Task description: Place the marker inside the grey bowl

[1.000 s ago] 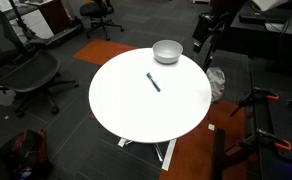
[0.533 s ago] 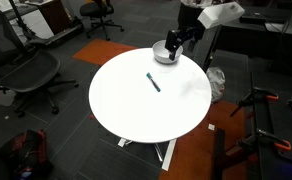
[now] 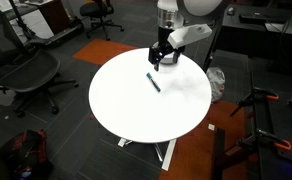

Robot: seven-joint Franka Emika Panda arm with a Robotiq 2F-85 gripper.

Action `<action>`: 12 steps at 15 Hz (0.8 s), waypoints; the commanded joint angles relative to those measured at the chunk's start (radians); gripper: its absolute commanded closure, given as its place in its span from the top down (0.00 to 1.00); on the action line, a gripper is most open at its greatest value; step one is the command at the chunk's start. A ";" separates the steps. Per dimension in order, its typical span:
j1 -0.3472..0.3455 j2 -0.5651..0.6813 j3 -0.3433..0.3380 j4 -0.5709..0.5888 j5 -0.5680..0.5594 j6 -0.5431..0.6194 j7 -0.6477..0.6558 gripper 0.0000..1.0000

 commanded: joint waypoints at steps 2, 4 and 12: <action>0.067 0.106 -0.048 0.085 -0.014 0.016 0.090 1.00; 0.080 0.143 -0.059 0.108 -0.010 0.033 0.110 1.00; 0.083 0.285 -0.092 0.201 0.002 0.072 0.093 1.00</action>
